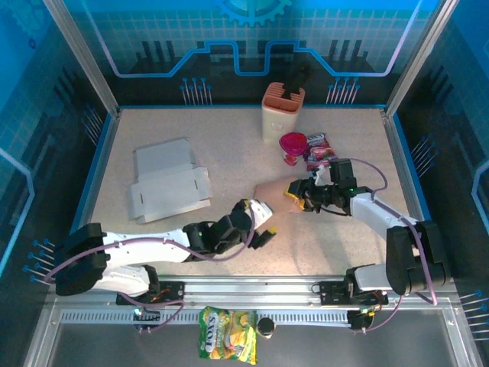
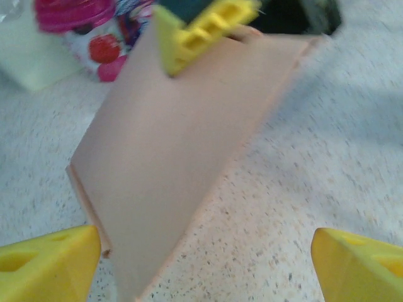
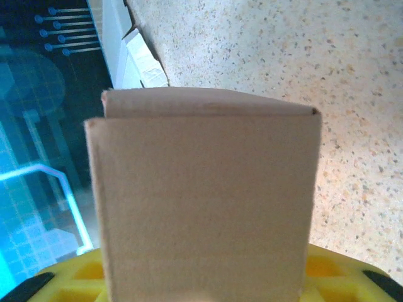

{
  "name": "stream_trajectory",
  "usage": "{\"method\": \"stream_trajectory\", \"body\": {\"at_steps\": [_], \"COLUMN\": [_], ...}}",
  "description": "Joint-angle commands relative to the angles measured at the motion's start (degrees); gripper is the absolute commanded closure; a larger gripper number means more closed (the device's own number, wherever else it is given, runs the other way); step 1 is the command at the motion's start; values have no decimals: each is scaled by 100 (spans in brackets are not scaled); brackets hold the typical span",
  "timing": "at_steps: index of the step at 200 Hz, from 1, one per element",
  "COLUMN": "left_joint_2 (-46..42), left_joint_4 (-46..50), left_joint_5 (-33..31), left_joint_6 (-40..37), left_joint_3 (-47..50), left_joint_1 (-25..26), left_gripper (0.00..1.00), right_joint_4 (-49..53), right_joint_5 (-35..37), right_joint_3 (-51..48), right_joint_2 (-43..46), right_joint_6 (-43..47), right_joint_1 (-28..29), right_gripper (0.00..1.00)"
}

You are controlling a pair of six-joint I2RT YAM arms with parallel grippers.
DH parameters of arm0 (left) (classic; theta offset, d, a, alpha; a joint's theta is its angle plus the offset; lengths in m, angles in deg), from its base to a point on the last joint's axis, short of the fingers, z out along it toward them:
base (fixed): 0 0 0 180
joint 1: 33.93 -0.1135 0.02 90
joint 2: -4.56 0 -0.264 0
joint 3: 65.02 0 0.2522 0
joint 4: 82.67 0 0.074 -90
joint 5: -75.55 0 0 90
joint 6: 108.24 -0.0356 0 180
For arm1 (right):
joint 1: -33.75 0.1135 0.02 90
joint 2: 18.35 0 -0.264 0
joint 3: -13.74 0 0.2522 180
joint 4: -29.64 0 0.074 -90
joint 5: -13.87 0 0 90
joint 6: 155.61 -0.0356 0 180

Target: Fold the paper box

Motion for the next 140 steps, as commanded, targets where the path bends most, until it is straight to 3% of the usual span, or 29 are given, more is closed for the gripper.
{"method": "stream_trajectory", "body": {"at_steps": [1,61,95,140], "left_joint_2": [257,1359,1475,1754], "left_joint_4": [-72,-1379,-1492,-1700], "left_joint_5": [-618,-2078,-1924,-1868], "left_joint_6": [-1489,-2982,-2992,-3169], "left_joint_3": [-117,-433,-363,-460], "left_joint_1": [53,90,93,85], "left_gripper": [12,11,14,26], "right_joint_4": [387,480,224,-41], "right_joint_5": [-443,-682,-800,-913], "right_joint_3": [53,-72,-232,-363], "right_joint_2": [182,243,199,137], "right_joint_6": [-509,-932,-1137,-1380], "right_joint_1": [-182,-238,-268,-270], "right_gripper": [57,57,57,58]}}
